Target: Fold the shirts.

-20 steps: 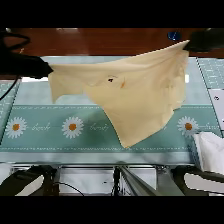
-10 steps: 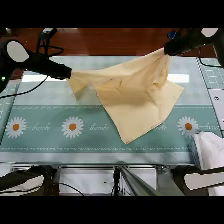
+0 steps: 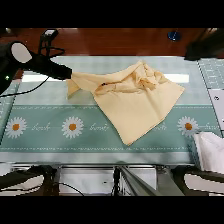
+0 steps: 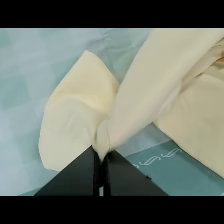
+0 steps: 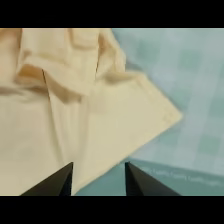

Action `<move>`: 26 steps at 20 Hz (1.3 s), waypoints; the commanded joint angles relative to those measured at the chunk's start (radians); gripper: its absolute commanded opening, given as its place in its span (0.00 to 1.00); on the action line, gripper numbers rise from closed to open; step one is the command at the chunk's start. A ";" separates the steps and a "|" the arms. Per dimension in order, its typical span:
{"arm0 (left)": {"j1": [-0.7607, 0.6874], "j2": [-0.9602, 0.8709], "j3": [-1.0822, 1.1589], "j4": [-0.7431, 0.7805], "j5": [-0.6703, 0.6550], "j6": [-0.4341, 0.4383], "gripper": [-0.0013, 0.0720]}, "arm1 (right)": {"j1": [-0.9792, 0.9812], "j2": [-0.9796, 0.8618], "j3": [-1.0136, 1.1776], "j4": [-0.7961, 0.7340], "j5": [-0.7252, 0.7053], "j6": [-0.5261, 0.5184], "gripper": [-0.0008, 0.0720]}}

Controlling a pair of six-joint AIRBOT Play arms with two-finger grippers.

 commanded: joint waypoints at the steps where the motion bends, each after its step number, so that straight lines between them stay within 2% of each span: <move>1: 0.001 -0.001 0.000 0.000 0.002 0.000 0.06 | -0.097 0.128 -0.186 0.109 0.168 0.045 0.60; 3: 0.001 -0.001 0.000 0.000 0.002 0.000 0.06 | -0.165 0.232 -0.431 0.207 0.122 0.059 0.60; 6: 0.001 -0.001 0.000 -0.001 0.001 0.000 0.06 | -0.232 0.413 -0.858 0.407 -0.018 0.060 0.62; 7: 0.001 -0.001 0.000 -0.002 0.001 0.000 0.06 | -0.238 0.472 -0.996 0.468 -0.083 0.055 0.69; 9: 0.001 -0.001 0.000 -0.004 0.001 0.000 0.06 | -0.238 0.551 -1.210 0.581 -0.182 0.044 0.70; 10: 0.001 -0.001 0.000 -0.004 0.001 0.000 0.06 | -0.238 0.571 -1.295 0.633 -0.212 0.039 0.77; 11: 0.001 -0.001 0.000 -0.004 0.001 0.000 0.06 | -0.238 0.578 -1.356 0.669 -0.229 0.031 0.77; 14: 0.001 -0.001 0.000 -0.004 0.001 0.000 0.06 | -0.238 0.578 -1.466 0.708 -0.267 -0.014 0.77; 19: 0.001 -0.001 0.000 -0.004 0.001 0.000 0.06 | -0.193 0.577 -1.480 0.713 -0.298 -0.023 0.76; 21: 0.001 -0.001 0.000 -0.004 0.001 0.000 0.06 | -0.063 0.576 -1.480 0.721 -0.384 0.026 0.76; 24: 0.001 -0.001 0.000 -0.004 0.001 0.000 0.06 | 0.162 0.576 -1.479 0.729 -0.586 0.139 0.76; 26: 0.001 -0.001 0.000 -0.004 0.001 0.000 0.06 | 0.256 0.567 -1.479 0.686 -0.647 0.216 0.76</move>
